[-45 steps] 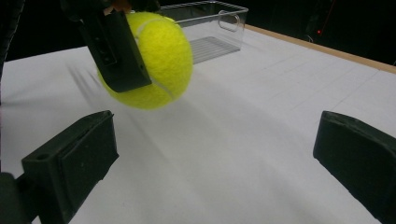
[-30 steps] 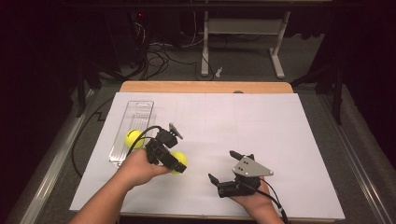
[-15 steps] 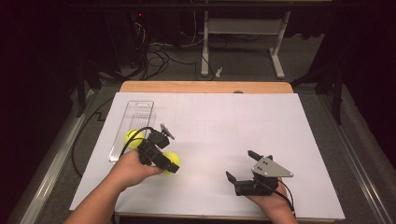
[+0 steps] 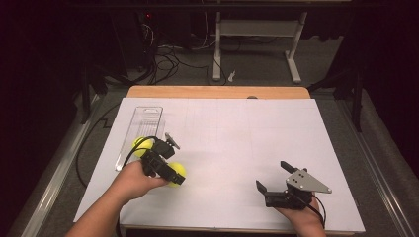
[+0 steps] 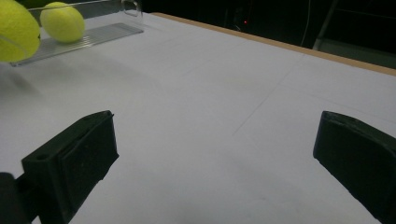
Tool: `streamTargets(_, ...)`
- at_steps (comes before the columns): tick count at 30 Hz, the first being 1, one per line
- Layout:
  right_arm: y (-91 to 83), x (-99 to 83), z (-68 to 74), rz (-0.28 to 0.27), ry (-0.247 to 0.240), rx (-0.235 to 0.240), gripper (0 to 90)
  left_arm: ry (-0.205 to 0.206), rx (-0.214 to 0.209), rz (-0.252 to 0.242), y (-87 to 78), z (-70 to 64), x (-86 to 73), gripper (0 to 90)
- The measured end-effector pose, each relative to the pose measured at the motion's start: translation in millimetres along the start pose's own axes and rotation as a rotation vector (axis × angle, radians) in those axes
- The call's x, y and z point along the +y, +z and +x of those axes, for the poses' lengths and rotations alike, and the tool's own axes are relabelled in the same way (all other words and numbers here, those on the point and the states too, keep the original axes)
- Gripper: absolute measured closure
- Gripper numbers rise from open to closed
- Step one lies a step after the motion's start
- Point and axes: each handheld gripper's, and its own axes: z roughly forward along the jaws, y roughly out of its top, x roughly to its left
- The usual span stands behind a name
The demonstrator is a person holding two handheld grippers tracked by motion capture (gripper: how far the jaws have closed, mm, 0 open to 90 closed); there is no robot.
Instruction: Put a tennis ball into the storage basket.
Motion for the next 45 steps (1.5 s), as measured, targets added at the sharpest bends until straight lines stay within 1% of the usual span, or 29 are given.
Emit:
streamTargets(3,-4.5,-2.8,-2.6,-0.015,0.018,-0.011,0.1,-0.003,0.002,-0.005,-2.6,1.8,-2.9,26.5)
streamTargets(7,-7.3,-6.0,-4.5,-0.014,0.009,-0.023,0.1,-0.004,0.002,-0.006,-6.1,2.7,-5.3,26.5)
streamTargets(11,-9.2,-6.0,-5.6,-0.022,0.016,-0.028,0.1,-0.002,0.005,-0.006,-7.6,2.3,-5.4,26.5)
streamTargets(18,-9.8,-5.9,-3.3,-0.033,0.008,-0.018,0.1,-0.005,0.012,-0.003,-12.2,3.3,-4.7,26.5)
streamTargets(25,-8.4,-6.3,-2.6,-0.032,0.000,-0.019,0.1,-0.006,0.016,-0.002,-18.3,2.7,-3.0,26.5)
streamTargets(29,-9.4,-6.2,-2.7,-0.037,0.004,-0.018,0.1,-0.007,0.022,0.001,-24.0,3.2,-3.4,26.5)
streamTargets(32,-9.6,-6.1,-2.7,-0.039,0.004,-0.016,0.1,-0.014,0.024,-0.010,-30.3,3.6,-4.0,26.5)
streamTargets(35,-9.5,-5.9,-2.2,-0.039,0.002,-0.015,0.1,-0.012,0.020,-0.010,-35.4,4.8,-4.6,26.5)
streamTargets(37,-9.8,-5.5,-2.1,-0.041,0.001,-0.016,0.1,-0.012,0.024,-0.008,-37.6,5.8,-5.1,26.6)
streamTargets(40,-10.5,-4.9,-2.5,-0.046,0.003,-0.018,0.1,-0.020,0.025,-0.013,-40.6,7.6,-6.2,26.5)
streamTargets(45,-10.9,-5.2,-3.1,-0.046,0.006,-0.021,0.1,-0.026,0.028,-0.007,-46.2,11.6,-7.4,26.5)
